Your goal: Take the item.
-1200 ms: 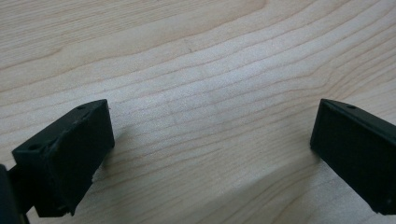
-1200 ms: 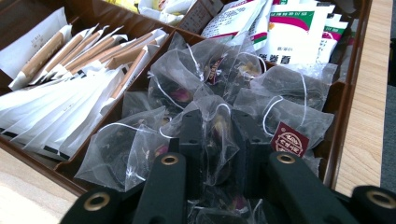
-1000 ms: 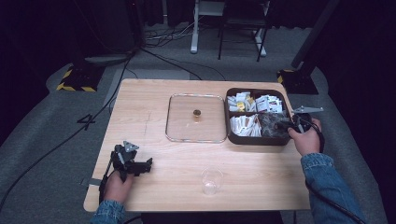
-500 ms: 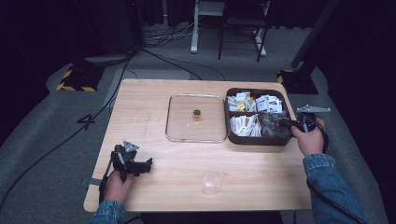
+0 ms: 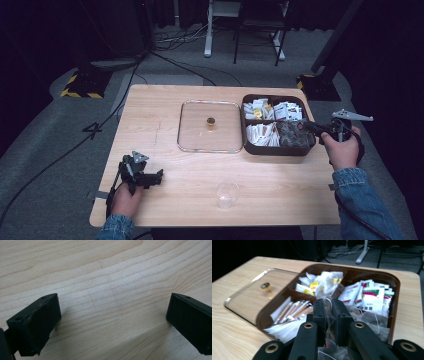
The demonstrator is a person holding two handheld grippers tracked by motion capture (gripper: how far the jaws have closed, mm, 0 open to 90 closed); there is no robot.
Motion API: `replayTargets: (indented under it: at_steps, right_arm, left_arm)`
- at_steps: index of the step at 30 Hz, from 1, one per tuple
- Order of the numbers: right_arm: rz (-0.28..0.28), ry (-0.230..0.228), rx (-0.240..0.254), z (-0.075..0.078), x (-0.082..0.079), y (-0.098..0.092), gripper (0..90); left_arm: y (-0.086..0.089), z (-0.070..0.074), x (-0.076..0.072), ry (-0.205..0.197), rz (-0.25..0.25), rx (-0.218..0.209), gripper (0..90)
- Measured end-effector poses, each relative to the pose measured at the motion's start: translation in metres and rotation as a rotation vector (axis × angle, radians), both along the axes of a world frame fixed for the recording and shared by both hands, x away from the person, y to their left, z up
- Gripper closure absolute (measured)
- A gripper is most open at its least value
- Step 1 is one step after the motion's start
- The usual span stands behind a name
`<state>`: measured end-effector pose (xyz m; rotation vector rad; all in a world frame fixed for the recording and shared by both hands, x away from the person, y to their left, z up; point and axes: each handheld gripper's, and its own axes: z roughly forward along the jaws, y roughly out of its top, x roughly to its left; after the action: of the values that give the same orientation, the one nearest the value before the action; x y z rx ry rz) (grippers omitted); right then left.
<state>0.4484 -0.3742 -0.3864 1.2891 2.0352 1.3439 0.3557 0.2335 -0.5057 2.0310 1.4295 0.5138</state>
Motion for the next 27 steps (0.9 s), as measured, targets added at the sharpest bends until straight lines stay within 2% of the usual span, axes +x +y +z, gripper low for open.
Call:
replayTargets:
  at_steps: [8, 14, 18, 27]
  right_arm:
    - [0.050, -0.050, 0.005, 0.012, -0.016, 0.006, 82.4]
    - [0.081, -0.063, 0.015, 0.018, -0.024, 0.012, 82.4]
    - [0.115, -0.077, 0.001, 0.023, -0.029, 0.020, 82.4]
    - [0.250, -0.112, -0.022, 0.039, -0.046, 0.059, 82.4]
  left_arm:
    - [0.000, 0.000, 0.000, -0.001, -0.001, 0.001, 0.0]
    - [0.000, 0.000, 0.000, -0.001, 0.000, 0.000, 0.0]
    - [0.000, 0.000, 0.000, 0.000, 0.000, 0.000, 0.0]
    - [0.000, 0.000, -0.001, 0.002, 0.002, 0.001, 0.0]
